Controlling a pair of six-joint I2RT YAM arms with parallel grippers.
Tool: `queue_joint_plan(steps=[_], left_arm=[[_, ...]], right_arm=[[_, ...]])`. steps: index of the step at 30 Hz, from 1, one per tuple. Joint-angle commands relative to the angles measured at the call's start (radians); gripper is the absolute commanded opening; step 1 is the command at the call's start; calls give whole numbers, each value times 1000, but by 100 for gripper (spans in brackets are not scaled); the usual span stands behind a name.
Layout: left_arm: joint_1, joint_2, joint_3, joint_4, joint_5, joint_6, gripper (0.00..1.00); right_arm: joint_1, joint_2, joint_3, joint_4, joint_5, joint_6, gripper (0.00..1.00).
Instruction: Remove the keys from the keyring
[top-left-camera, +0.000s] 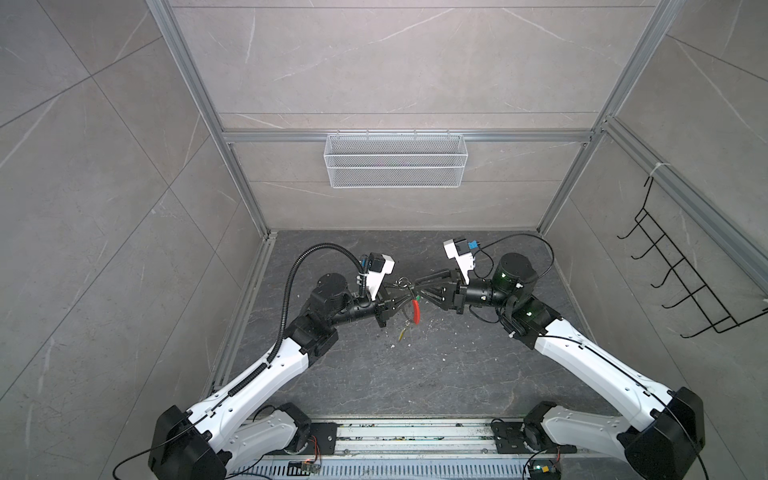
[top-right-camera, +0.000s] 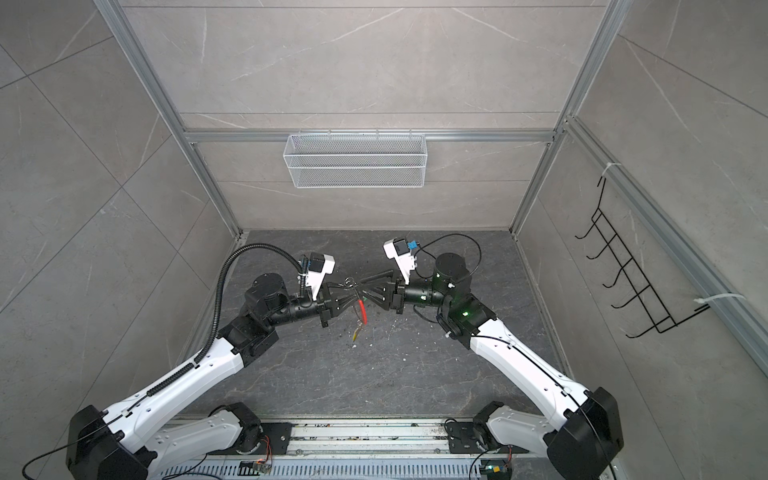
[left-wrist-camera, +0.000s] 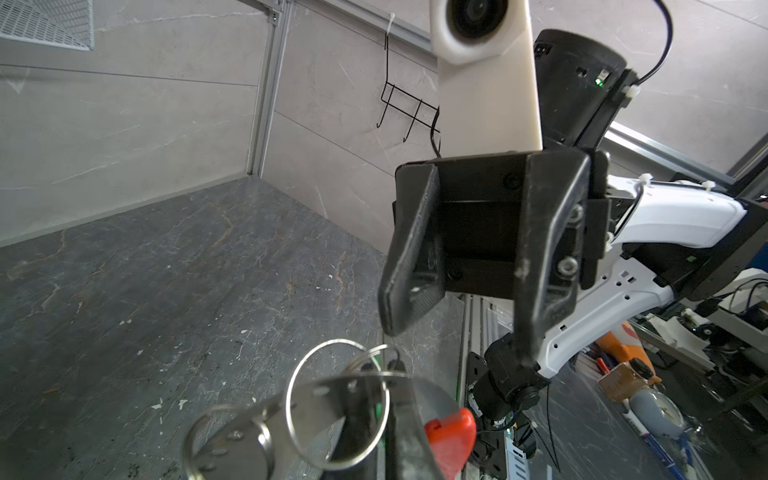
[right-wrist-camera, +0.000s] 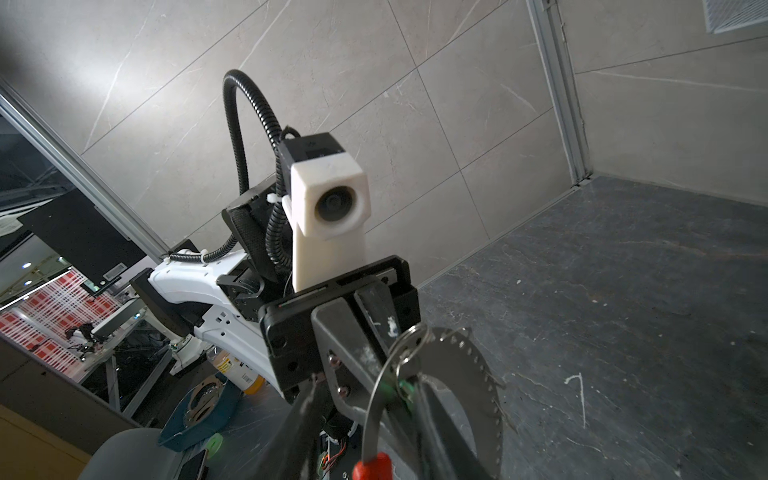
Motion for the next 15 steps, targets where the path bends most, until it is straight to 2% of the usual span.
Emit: queue_joint_plan(steps=[1,4,9,15], left_arm=[[-18,-37,10,12,-15,69,0],[-29,-42,15,-6,-11,93,0],[-33,-38,22,-23,-1,99,0],[-35,-34,25,-24,-7,99,0]], right_arm=[[2,-25,48,-89,44,-14,45],[3,-13,64,-128,44,-28,46],[5,1,86,-169,30,-67,40],[24,14,112,-208,12,-96,39]])
